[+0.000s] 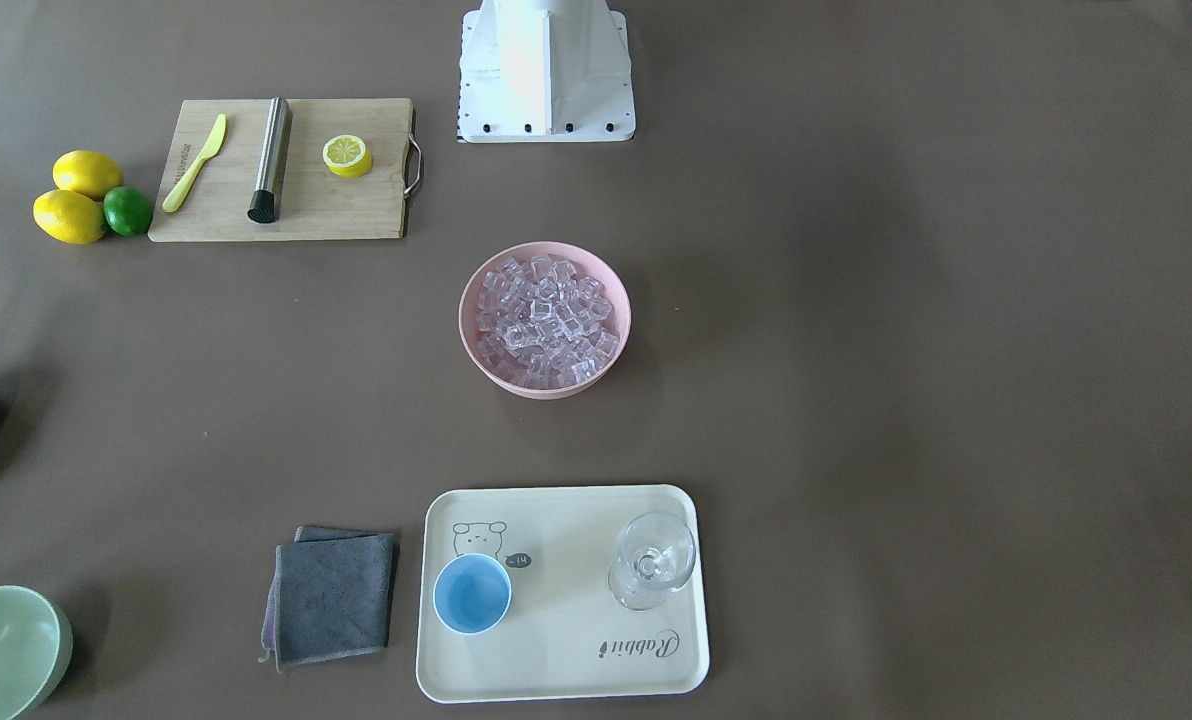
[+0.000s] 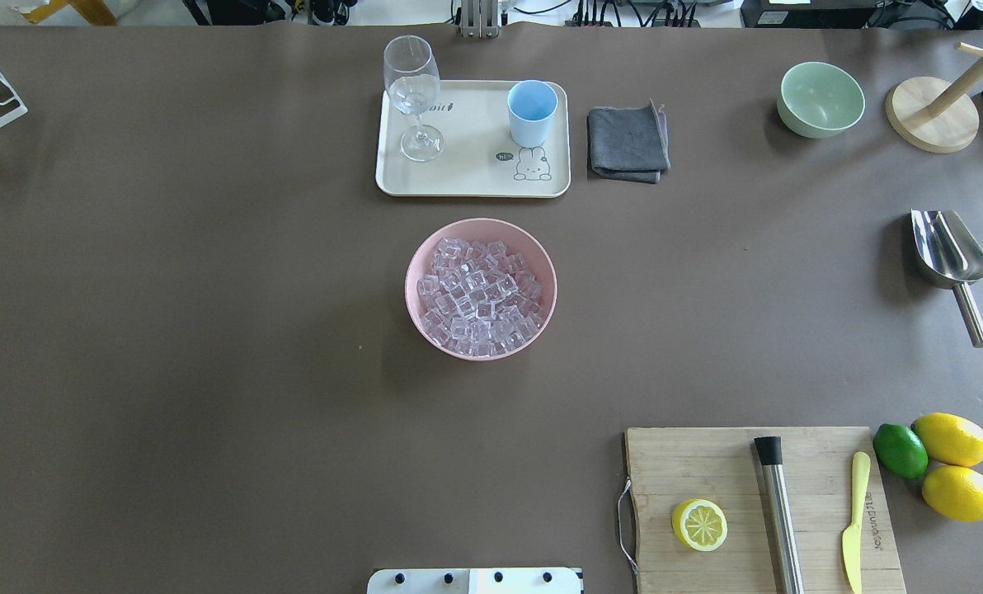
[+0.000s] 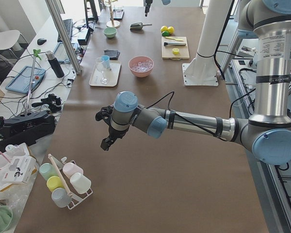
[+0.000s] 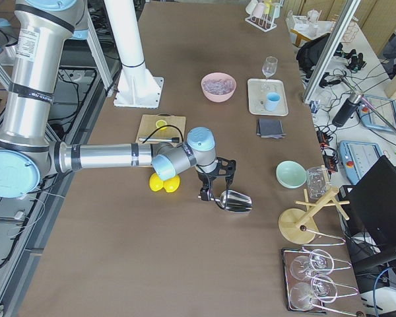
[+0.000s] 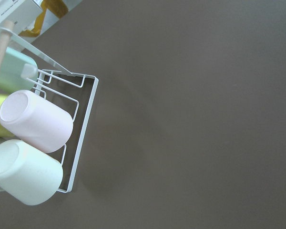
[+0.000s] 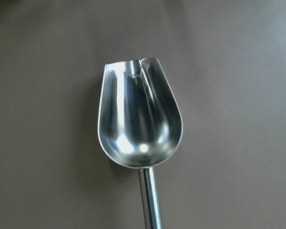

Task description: Put ice in cup with scoop

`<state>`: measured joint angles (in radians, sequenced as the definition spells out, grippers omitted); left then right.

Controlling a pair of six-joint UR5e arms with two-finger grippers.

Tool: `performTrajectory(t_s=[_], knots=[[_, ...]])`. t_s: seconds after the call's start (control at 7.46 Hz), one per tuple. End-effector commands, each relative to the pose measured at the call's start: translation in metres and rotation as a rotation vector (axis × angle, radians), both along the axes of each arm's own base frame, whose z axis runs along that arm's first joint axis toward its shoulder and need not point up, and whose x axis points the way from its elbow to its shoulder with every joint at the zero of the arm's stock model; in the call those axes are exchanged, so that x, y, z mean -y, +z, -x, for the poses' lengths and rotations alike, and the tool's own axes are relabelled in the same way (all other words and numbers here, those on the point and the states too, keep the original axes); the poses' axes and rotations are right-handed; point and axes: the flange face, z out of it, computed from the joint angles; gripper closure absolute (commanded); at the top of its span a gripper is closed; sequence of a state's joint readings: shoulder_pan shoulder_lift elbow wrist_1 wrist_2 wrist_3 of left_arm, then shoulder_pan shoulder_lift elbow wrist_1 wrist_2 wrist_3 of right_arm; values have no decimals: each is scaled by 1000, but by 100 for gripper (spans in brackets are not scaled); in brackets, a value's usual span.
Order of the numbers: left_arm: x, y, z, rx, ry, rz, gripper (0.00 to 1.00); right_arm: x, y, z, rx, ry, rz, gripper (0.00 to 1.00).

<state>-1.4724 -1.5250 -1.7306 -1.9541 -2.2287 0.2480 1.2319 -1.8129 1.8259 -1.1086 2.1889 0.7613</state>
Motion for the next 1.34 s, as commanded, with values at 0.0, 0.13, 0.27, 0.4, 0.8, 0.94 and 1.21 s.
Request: performTrajectory(t_s=[0.0, 0.13, 0.27, 0.4, 0.8, 0.94, 1.21], knots=[[0, 23, -41, 39, 64, -129, 1, -13, 10, 33, -18, 47, -54, 0], [-2, 25, -64, 28, 109, -181, 1, -17, 20, 44, -6, 42, -60, 1], [-4, 27, -95, 14, 171, -230, 1, -24, 39, 52, 9, 54, -96, 0], [-13, 27, -146, -20, 270, -309, 1, -28, 52, 59, 20, 54, -99, 1], [-26, 0, -254, -79, 485, -446, 1, -34, 57, 86, -21, 57, -96, 13], [-22, -17, -272, -89, 536, -508, 1, -34, 60, 86, -27, 56, -95, 22], [-38, -43, -321, -147, 613, -590, 1, -35, 66, 86, -34, 54, -89, 39]])
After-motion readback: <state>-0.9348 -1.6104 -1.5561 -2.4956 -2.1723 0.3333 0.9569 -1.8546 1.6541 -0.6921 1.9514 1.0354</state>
